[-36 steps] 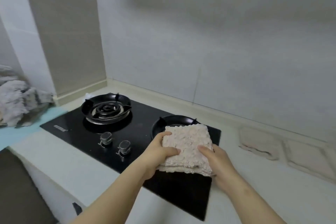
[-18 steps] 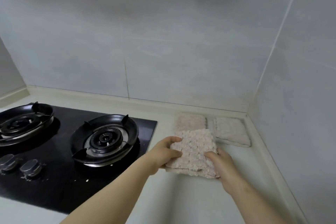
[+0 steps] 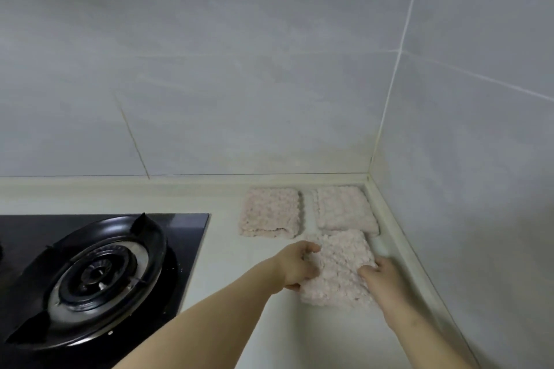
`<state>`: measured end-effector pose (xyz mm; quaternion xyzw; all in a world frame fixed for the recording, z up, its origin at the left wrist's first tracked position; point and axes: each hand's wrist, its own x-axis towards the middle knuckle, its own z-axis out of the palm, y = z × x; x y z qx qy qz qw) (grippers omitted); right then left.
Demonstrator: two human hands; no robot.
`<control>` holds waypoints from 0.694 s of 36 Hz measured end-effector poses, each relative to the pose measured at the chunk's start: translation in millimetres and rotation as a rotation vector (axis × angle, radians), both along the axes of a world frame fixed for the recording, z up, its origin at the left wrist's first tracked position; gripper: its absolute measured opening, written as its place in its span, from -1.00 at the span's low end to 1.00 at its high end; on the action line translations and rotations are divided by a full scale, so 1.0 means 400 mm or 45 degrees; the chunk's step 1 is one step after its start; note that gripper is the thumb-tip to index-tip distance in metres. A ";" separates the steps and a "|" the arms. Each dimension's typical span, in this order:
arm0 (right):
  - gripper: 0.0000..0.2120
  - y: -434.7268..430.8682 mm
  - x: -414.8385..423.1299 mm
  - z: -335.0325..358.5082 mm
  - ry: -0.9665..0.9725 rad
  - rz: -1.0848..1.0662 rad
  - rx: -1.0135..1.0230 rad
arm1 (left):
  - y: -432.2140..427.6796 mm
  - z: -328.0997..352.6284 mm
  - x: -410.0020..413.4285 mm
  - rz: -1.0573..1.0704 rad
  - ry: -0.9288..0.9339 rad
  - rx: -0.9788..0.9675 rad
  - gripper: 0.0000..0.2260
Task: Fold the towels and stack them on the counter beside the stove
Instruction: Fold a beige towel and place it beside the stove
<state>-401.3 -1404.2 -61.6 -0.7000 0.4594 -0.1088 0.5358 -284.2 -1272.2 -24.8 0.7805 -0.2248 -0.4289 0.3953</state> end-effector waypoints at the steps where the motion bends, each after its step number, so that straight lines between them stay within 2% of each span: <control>1: -0.77 -0.017 -0.002 -0.019 0.038 0.000 -0.048 | -0.007 -0.007 -0.002 -0.010 0.014 -0.014 -0.54; 2: -0.72 -0.039 -0.004 -0.045 0.068 0.000 -0.096 | -0.015 -0.014 -0.004 -0.014 0.024 -0.042 -0.49; 4: -0.78 -0.029 -0.013 -0.012 0.093 -0.003 -0.175 | -0.031 -0.022 -0.008 -0.009 -0.016 -0.110 -0.39; 6: -0.75 -0.010 -0.014 0.031 0.087 -0.001 -0.232 | -0.044 -0.028 -0.012 0.025 -0.098 -0.139 -0.32; 9: -0.61 -0.019 -0.007 0.043 0.117 0.055 -0.360 | -0.059 -0.034 -0.017 -0.019 -0.142 -0.128 -0.35; 13: -0.48 -0.032 -0.006 0.037 0.134 0.107 -0.431 | -0.078 -0.038 -0.027 -0.097 -0.045 -0.066 -0.36; 19: -0.49 -0.043 -0.002 0.006 0.079 0.102 -0.473 | -0.118 -0.044 -0.058 -0.080 0.029 0.011 -0.28; 25: -0.52 -0.039 -0.001 -0.010 0.092 0.109 -0.558 | -0.125 -0.070 -0.090 0.024 -0.040 0.022 -0.26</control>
